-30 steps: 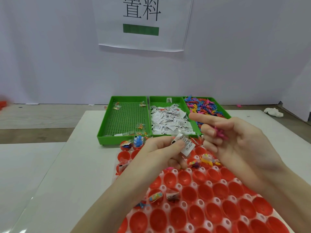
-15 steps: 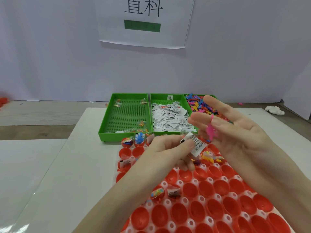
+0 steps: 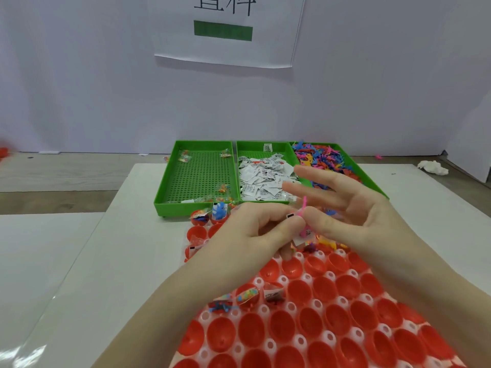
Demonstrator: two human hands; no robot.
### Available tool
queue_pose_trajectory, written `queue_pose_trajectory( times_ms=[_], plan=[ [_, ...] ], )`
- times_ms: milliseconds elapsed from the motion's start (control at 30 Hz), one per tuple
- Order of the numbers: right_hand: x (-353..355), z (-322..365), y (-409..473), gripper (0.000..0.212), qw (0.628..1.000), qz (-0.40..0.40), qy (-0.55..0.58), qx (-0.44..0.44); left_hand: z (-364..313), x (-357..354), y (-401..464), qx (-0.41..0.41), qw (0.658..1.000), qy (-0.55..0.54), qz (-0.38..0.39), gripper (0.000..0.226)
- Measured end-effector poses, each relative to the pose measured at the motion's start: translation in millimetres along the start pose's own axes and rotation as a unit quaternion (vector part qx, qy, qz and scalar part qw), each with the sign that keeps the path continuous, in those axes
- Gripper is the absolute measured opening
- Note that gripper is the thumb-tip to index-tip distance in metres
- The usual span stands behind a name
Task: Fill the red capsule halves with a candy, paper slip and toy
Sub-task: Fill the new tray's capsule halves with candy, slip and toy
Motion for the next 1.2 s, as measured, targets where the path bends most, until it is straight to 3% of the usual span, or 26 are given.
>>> queue_pose_trajectory(
  times_ms=[100,233,367,467,533,700,900,1033,1200],
  plan=[
    [-0.2,-0.3,1.7,0.03,0.983,-0.015,-0.172,0.054,7.5,4.5,2.5,-0.015,0.995,0.095,-0.011,0.023],
    [-1.5,-7.7,-1.4,0.032,0.987,-0.006,-0.156,0.043,19.3,3.5,4.7,0.025,0.997,0.078,0.001,0.032],
    [3.6,-21.2,-3.8,0.031,0.986,-0.003,-0.165,-0.008,30.9,0.5,6.2,0.092,0.996,0.003,-0.018,0.025],
    [4.7,-33.0,-8.5,0.035,0.981,0.008,-0.187,-0.052,32.6,-0.8,6.7,0.09,0.989,0.117,0.009,0.022],
    [4.4,-40.3,-11.9,0.036,0.975,0.014,-0.214,-0.064,33.3,5.0,6.4,0.076,0.978,0.192,-0.012,0.018],
    [2.3,-52.1,-18.9,0.026,0.957,0.035,-0.279,-0.068,34.2,9.7,3.3,0.059,0.969,0.241,-0.001,0.004],
    [2.9,-53.0,-21.8,0.009,0.89,0.101,-0.444,-0.017,39.5,-1.1,1.7,0.055,0.954,0.289,0.055,0.008],
    [-5.5,-49.3,-19.6,0.012,0.839,0.162,-0.518,0.039,39.9,2.2,3.1,0.04,0.954,0.296,0.019,0.014],
    [-11.3,-48.0,-14.9,0.018,0.806,0.179,-0.563,0.042,32.4,16.9,3.6,0.039,0.964,0.26,-0.035,0.014]
  ],
)
Point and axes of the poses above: each hand's wrist, its own y-axis towards the middle knuckle, its own x-axis out of the back of the hand, z = x × y, the point moved 2 cm from there along y, towards the middle knuckle, and after that the axes turned 1 degree about x, right-handed, at the moved point
